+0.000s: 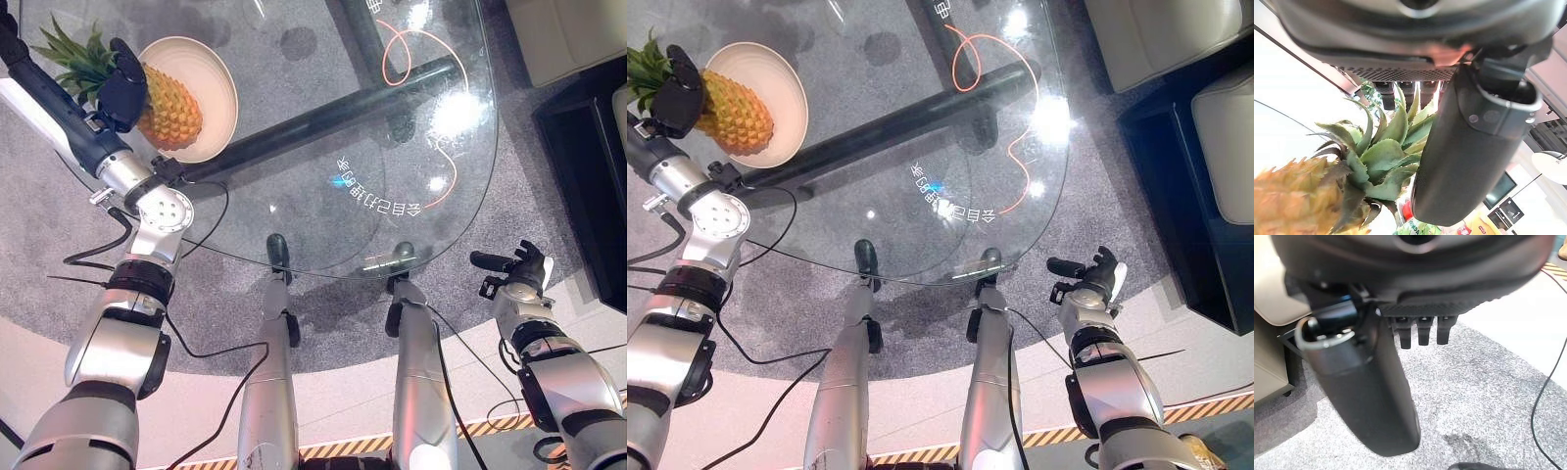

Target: Pick up the fruit to the plate

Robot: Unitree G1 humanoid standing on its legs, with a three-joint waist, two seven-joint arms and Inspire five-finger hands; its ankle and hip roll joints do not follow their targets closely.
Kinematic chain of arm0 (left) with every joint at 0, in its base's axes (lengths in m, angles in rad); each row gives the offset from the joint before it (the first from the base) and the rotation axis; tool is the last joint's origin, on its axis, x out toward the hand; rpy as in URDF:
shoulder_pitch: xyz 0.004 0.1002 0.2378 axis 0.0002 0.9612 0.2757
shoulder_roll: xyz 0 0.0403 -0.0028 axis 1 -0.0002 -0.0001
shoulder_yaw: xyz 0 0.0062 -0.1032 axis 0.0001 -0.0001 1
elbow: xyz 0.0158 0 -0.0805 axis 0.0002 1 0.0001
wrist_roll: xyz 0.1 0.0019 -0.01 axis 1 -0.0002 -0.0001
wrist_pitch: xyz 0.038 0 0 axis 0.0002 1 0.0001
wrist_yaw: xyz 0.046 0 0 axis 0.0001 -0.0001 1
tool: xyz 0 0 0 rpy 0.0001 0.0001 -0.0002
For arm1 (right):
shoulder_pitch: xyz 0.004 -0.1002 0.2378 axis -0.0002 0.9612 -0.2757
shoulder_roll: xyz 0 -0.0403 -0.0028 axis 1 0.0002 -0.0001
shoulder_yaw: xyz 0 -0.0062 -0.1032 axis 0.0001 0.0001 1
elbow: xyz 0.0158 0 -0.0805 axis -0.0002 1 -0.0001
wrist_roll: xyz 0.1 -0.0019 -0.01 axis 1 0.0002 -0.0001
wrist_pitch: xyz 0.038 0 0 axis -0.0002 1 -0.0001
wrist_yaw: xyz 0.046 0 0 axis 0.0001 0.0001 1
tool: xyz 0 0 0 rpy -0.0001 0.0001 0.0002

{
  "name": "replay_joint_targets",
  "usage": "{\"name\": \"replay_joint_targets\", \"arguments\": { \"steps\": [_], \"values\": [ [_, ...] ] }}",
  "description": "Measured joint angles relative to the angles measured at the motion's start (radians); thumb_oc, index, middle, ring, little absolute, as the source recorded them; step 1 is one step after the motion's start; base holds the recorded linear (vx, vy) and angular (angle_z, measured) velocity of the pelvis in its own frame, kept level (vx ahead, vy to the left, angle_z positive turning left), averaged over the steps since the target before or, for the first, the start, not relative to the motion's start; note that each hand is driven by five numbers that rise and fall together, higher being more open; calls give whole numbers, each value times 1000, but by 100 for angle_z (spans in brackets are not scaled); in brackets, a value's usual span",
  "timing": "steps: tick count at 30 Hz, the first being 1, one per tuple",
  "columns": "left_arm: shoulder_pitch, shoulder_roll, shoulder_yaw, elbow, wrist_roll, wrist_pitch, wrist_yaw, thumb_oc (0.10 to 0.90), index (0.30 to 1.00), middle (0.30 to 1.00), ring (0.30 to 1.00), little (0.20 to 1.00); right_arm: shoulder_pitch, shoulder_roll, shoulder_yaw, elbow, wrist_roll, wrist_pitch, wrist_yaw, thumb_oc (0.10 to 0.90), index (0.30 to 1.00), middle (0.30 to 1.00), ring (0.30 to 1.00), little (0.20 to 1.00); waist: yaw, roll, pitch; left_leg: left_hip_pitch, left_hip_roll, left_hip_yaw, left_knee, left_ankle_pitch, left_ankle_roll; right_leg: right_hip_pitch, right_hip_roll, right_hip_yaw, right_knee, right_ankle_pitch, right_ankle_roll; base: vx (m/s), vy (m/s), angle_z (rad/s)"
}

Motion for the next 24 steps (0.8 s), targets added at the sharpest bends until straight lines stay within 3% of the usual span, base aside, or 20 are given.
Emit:
{"name": "replay_joint_targets", "arguments": {
  "steps": [18,24],
  "values": [
    [106,-26,5,-104,0,-76,-40,800,900,900,900,900,1,6,-20,-3,0,-2,-3,800,900,900,900,900,19,0,0,6,-1,-24,1,6,0,22,-2,-24,1,-2,-3,-9,-8,2],
    [135,-57,11,-142,1,-110,-70,800,900,900,900,900,8,15,-35,-4,0,-1,-10,800,900,900,900,900,42,0,0,19,-1,-30,1,6,0,28,-4,-26,25,-14,-9,-9,-7,2]
  ]
}}
